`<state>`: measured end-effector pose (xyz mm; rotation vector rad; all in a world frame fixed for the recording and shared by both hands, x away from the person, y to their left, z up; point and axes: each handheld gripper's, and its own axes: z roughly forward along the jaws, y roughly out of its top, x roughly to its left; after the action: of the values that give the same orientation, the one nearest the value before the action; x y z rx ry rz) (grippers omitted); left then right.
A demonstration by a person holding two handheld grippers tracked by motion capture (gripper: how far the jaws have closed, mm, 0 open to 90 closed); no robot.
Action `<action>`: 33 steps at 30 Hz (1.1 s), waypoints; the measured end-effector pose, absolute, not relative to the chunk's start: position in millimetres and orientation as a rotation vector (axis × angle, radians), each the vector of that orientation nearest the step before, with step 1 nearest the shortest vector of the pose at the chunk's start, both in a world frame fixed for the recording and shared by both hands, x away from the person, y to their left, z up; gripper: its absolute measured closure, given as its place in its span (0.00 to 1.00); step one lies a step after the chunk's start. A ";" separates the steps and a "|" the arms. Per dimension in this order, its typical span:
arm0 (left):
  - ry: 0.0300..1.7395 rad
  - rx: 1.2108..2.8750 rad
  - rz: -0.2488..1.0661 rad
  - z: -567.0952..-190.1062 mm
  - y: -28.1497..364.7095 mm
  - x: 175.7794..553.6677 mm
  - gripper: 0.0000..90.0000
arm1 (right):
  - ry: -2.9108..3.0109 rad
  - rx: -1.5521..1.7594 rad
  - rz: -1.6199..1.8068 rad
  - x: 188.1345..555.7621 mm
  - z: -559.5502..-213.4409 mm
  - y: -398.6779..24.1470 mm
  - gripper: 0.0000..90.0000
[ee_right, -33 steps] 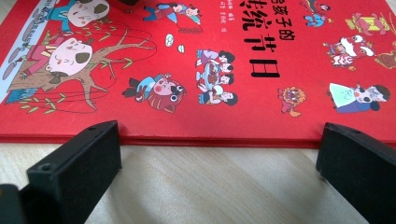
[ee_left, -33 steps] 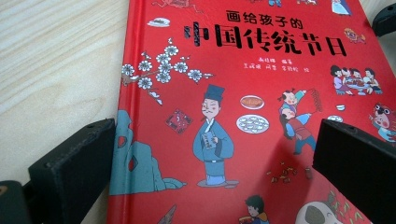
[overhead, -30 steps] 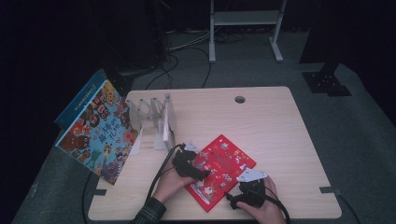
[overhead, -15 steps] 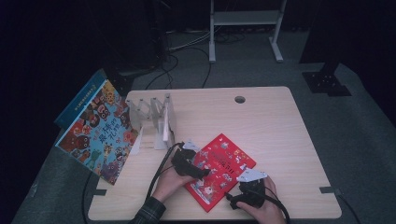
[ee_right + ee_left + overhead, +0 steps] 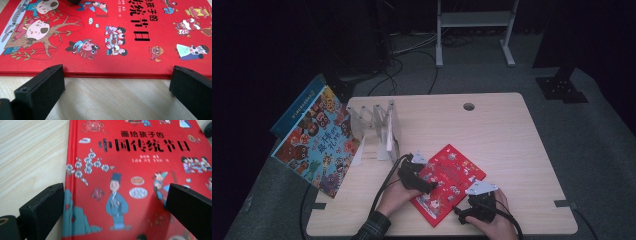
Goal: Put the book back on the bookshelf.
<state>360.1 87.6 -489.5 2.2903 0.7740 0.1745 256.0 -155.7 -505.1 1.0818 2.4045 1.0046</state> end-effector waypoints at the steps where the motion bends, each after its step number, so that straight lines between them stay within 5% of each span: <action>1: 0.794 2.278 0.160 -491.5 86.4 362.6 0.01 | 2.406 1.084 1.005 256.1 -505.1 -155.7 0.00; 22: 0.886 2.204 0.096 -487.3 88.8 358.6 0.00 | 2.409 1.083 1.007 256.1 -505.1 -155.7 0.00; 33: 0.818 2.178 0.127 -452.9 88.6 352.0 0.00 | 2.409 1.096 1.003 254.5 -505.0 -156.4 0.00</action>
<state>352.0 88.6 -452.9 2.1777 0.8185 0.1265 254.5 -156.4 -505.0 1.0957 2.4092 1.0034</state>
